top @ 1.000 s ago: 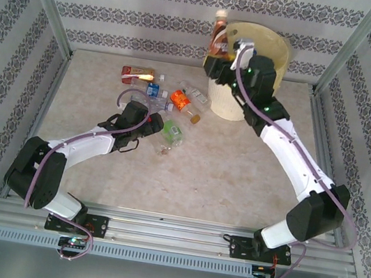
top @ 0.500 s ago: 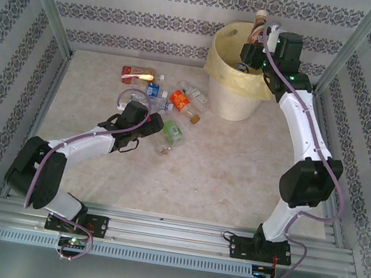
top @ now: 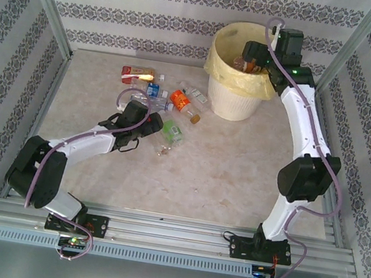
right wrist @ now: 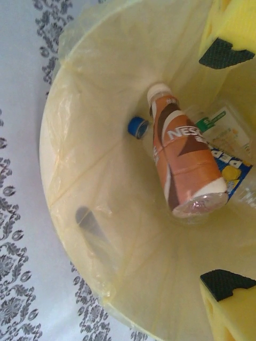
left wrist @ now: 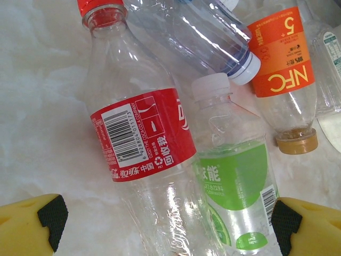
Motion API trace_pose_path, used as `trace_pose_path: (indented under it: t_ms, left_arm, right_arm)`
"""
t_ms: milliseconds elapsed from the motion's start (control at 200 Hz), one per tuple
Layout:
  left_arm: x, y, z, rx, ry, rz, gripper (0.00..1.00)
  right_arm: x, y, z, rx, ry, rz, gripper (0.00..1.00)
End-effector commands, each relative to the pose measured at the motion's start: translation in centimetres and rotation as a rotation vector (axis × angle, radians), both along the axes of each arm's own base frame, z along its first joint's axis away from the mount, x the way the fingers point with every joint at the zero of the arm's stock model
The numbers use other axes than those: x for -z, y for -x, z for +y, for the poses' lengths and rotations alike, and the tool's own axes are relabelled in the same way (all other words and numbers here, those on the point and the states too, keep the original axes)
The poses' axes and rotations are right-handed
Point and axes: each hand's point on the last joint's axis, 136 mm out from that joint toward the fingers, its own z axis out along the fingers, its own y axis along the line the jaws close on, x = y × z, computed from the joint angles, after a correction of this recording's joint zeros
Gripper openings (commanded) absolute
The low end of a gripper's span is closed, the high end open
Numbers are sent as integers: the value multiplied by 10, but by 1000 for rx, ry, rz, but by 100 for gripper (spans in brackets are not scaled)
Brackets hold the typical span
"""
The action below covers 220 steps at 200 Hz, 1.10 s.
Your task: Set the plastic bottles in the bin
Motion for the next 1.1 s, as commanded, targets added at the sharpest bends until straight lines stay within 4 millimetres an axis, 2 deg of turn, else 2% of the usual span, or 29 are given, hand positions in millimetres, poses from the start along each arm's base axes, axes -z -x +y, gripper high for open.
trace_pose_path:
  t_ms: [0, 110, 230, 390, 505, 615, 714, 839, 954, 1094]
  left_arm:
    - [6, 6, 0, -44, -33, 78, 100]
    - [13, 10, -6, -52, -94, 135, 99]
    - [24, 8, -4, -96, -129, 178, 99]
    - [18, -8, 5, -149, -163, 118, 100]
    - [14, -19, 19, -199, -186, 85, 100]
    - [18, -32, 30, -230, -156, 86, 100]
    - [19, -46, 28, -214, -156, 88, 99]
    - [31, -58, 24, -211, -174, 120, 97]
    - [47, -61, 26, -230, -158, 146, 92]
    - [61, -65, 24, -230, -136, 164, 81]
  right_arm:
    - [-49, 30, 1, 17, -28, -122, 98]
    - [-56, 50, 9, -6, -49, -160, 98]
    - [-63, 73, 15, -21, -67, -193, 98]
    - [-66, 99, 17, -28, -95, -220, 98]
    - [-67, 115, 18, -35, -114, -231, 98]
    - [-63, 124, 19, -37, -112, -226, 98]
    - [-60, 128, 18, -31, -109, -218, 98]
    - [-60, 131, 19, -34, -108, -216, 98]
    - [-62, 134, 21, -39, -104, -218, 98]
    - [-63, 137, 22, -43, -95, -218, 98]
